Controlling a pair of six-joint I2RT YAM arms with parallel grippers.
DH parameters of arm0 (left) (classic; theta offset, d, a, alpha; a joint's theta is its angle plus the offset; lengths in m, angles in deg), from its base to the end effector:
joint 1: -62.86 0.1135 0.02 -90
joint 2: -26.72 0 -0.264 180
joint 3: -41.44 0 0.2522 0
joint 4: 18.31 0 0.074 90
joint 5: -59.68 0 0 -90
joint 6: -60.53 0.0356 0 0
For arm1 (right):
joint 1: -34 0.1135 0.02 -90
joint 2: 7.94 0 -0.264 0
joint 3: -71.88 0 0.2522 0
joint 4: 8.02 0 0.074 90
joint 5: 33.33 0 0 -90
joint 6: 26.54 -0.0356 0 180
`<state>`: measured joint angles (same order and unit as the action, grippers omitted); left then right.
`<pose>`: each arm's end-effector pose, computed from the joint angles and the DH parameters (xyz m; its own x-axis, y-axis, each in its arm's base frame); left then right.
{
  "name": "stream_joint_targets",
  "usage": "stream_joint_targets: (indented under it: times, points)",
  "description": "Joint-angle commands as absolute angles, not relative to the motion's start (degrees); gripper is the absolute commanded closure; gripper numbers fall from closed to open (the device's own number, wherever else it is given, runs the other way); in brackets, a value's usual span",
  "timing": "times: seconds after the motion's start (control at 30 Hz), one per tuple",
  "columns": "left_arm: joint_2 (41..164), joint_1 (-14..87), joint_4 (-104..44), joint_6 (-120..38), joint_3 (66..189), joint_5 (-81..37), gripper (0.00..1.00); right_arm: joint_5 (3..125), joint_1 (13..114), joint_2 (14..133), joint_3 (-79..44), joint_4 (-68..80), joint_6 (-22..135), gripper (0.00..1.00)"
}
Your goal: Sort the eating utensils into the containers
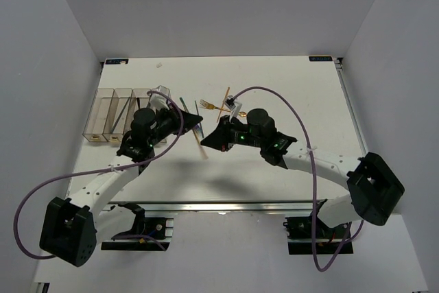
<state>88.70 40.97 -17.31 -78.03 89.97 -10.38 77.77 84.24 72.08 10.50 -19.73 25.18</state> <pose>0.2239 -0.1031 0.2647 -0.6268 -0.5076 -0.5912 0.2865 0.5554 -0.7807 0.1946 0.2539 0.2800 -0.6465 0.1267 -0.7523 -0.6946 0.3102 0.6491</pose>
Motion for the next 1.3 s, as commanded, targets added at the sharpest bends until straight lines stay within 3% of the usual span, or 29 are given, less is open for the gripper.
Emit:
stream_joint_targets:
  times: [0.0,0.03,0.1,0.13,0.27,0.43,0.6,0.97,1.1,1.2,1.27]
  points:
    - [89.12,40.72,-18.07,-74.67,93.78,-11.07,1.00,79.79,84.80,71.86,8.81,-22.48,26.63,0.89]
    - [89.12,40.72,-21.49,-72.47,95.36,-14.56,1.00,78.22,84.71,71.42,8.72,-20.99,27.24,0.57]
    - [89.21,40.80,-35.10,-62.99,102.46,-22.19,1.00,70.24,84.19,70.02,8.72,-14.06,29.52,0.26]
    - [89.65,40.80,-39.41,-59.22,105.10,-34.42,1.00,64.64,83.75,69.67,8.29,-11.42,30.40,0.12]
    - [96.49,43.26,-50.17,-40.86,117.13,-61.14,1.00,58.78,78.41,70.19,8.11,-2.18,33.83,0.11]
    - [111.78,54.75,-51.33,-30.20,130.07,-62.48,1.00,63.07,73.73,70.28,9.34,-0.06,36.73,0.11]
    - [122.42,60.04,-40.80,-14.37,134.39,-80.63,1.00,65.98,73.29,67.91,11.79,0.47,38.58,0.11]
    - [131.31,65.59,-27.08,-15.94,130.28,-75.06,1.00,69.50,73.29,65.09,14.52,-0.15,41.31,0.11]
    - [131.31,65.59,-24.43,-16.02,126.66,-75.06,0.67,69.77,73.20,65.00,14.79,-1.03,41.22,0.11]
    - [130.61,65.59,-24.78,-16.64,126.31,-73.48,0.58,68.80,73.20,65.79,14.35,-0.51,41.31,0.11]
    - [129.56,65.59,-24.96,-17.43,126.05,-73.57,0.45,68.54,73.29,66.58,13.65,-0.15,41.14,0.11]
